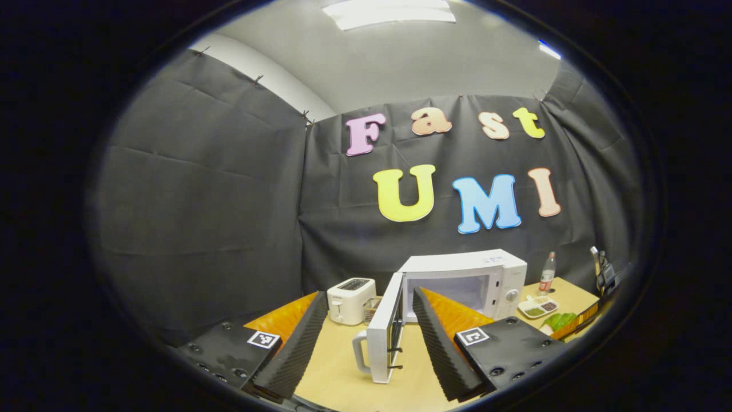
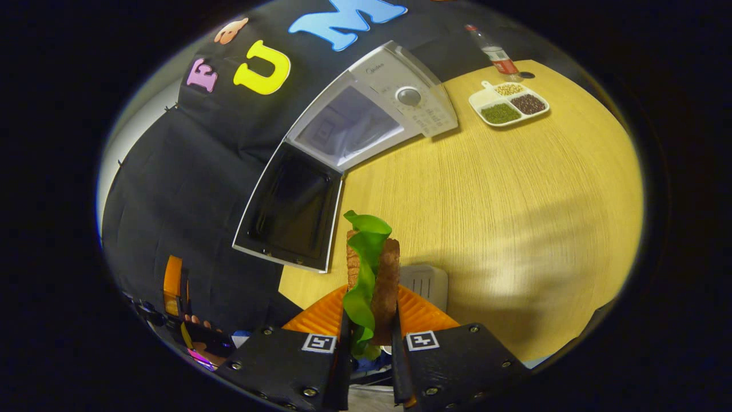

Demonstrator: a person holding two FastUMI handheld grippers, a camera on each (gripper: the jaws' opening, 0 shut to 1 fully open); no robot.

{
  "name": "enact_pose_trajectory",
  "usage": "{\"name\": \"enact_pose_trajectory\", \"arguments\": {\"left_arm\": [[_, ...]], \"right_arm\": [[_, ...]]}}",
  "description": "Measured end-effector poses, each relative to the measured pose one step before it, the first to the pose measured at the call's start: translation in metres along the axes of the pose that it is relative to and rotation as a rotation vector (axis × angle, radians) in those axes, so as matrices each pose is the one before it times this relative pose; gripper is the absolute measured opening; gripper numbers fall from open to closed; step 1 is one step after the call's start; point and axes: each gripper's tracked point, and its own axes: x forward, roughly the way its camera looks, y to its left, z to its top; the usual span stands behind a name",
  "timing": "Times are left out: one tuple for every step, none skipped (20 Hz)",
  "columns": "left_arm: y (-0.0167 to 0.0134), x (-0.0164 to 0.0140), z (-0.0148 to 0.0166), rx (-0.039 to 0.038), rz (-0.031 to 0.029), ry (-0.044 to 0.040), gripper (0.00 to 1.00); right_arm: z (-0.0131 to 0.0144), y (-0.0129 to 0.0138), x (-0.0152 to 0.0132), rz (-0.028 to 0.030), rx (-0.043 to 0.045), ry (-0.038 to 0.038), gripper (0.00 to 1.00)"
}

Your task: Open the microwave oven with the left hand, put the food in, and close the microwave oven.

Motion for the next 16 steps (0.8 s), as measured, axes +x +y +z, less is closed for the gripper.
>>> {"name": "enact_pose_trajectory", "arguments": {"left_arm": [[0.00283,0.00585,-0.00059,-0.00748,-0.00373,-0.00226,0.96],[0.00482,0.00654,0.00037,-0.00258,-0.00146,-0.00127,0.96],[0.00563,0.00837,-0.00081,-0.00092,-0.00078,-0.00022,0.96],[0.00451,0.00801,0.00114,-0.00085,-0.00610,-0.00073,0.96],[0.00694,0.00755,0.00109,0.00102,-0.00077,-0.00477,0.96],[0.00788,0.00672,0.00213,0.00344,0.00109,-0.00478,0.99],[0.00826,0.00703,-0.00037,0.00316,0.00196,-0.00186,0.96],[0.00830,0.00708,0.00017,0.00290,0.00061,-0.00203,0.94],[0.00816,0.00789,-0.00103,0.00299,-0.00089,0.00068,0.95],[0.00782,0.00639,-0.00089,0.00317,0.00257,0.00414,0.96],[0.00917,0.00842,-0.00210,0.00114,0.00070,0.00404,0.96],[0.00926,0.00568,-0.00145,-0.00117,0.00219,0.00479,0.96],[0.00870,0.00528,-0.00262,-0.00162,0.00154,0.00270,0.96],[0.00745,0.00518,-0.00023,0.00131,0.00125,0.00226,0.99],[0.00576,0.00496,-0.00381,0.00403,0.00282,0.00265,0.99],[0.00543,0.00717,-0.00157,0.00235,-0.00115,0.00220,0.94]], "right_arm": [[0.01135,0.00501,0.00521,-0.00144,-0.00273,-0.03200,0.30],[0.00880,0.00635,0.00678,-0.00432,-0.00206,-0.02947,0.30],[0.00822,0.00534,0.00872,-0.00423,0.00148,-0.02754,0.30],[0.00822,0.00615,0.00683,-0.00470,-0.00382,-0.03155,0.30],[0.00644,0.00447,0.00929,-0.00566,-0.00560,-0.02901,0.30],[0.00647,0.00463,0.01118,-0.00781,0.00331,-0.02387,0.30],[0.00624,0.00488,0.01098,-0.00392,0.01254,-0.02069,0.30],[0.00511,0.00629,0.01163,-0.00053,0.01628,-0.02284,0.30],[0.00454,0.00539,0.01074,-0.00033,0.01622,-0.02110,0.30],[0.00417,0.00576,0.01033,0.00062,0.01405,-0.02058,0.30],[0.00472,0.00504,0.01151,-0.00062,0.01255,-0.01854,0.30],[0.00219,0.00502,0.01136,0.00127,0.01078,-0.01498,0.30],[0.00294,0.00463,0.00990,0.00201,0.00848,-0.01644,0.30],[0.00287,0.00418,0.01089,-0.00167,0.00346,-0.02236,0.30],[0.00557,0.00282,0.01189,-0.00797,-0.00301,-0.02804,0.30],[0.00422,0.00163,0.00991,-0.01042,-0.00390,-0.02815,0.30]]}}
